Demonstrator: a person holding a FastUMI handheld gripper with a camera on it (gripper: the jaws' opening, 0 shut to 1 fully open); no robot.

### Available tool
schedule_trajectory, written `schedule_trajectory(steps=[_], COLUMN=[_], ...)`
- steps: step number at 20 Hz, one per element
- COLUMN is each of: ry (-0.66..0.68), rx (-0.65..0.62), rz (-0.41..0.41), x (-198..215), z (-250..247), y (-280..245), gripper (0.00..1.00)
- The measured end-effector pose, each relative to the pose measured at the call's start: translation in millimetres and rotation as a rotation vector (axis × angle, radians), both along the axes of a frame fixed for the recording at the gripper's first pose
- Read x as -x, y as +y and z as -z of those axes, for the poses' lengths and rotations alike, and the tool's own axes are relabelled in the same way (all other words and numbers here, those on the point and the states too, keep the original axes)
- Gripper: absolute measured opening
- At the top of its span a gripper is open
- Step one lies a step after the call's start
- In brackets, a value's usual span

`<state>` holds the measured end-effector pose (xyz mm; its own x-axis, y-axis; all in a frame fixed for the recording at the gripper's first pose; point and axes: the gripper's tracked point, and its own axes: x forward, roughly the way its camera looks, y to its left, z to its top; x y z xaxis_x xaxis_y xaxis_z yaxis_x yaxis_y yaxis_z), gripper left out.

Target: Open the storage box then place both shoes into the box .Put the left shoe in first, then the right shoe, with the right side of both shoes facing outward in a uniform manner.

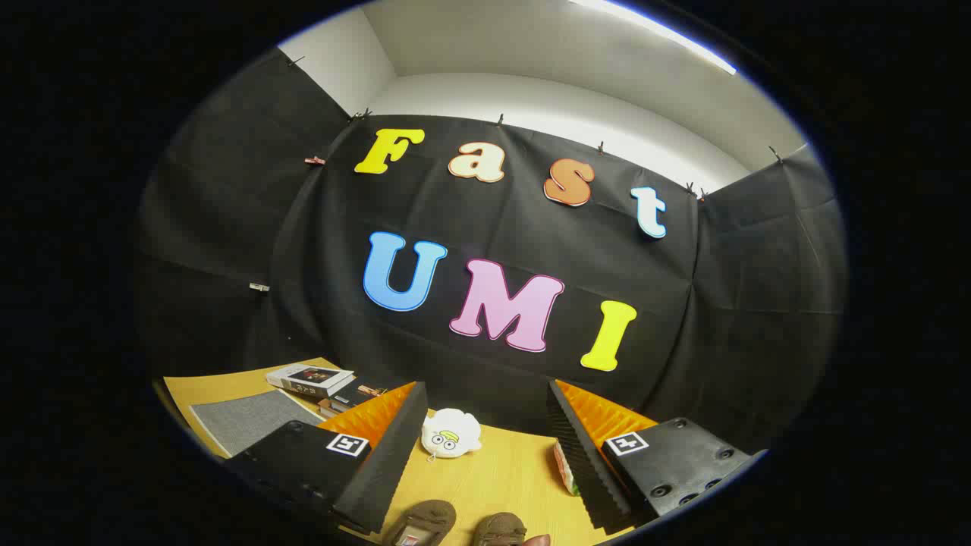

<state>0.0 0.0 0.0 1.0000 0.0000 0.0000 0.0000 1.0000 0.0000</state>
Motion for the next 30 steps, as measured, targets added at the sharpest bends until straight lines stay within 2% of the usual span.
schedule_trajectory(steps=[18, 22, 25, 30], ry=[0.112, 0.149, 0.221, 0.352], rx=[-0.061, -0.146, -0.264, -0.449], rz=[-0.083, -0.182, -0.298, -0.442], x=[-1, -3, 1, 8], z=[40, 55, 73, 99], y=[19, 40, 62, 88], gripper=[0.97, 0.97, 0.97, 0.98])
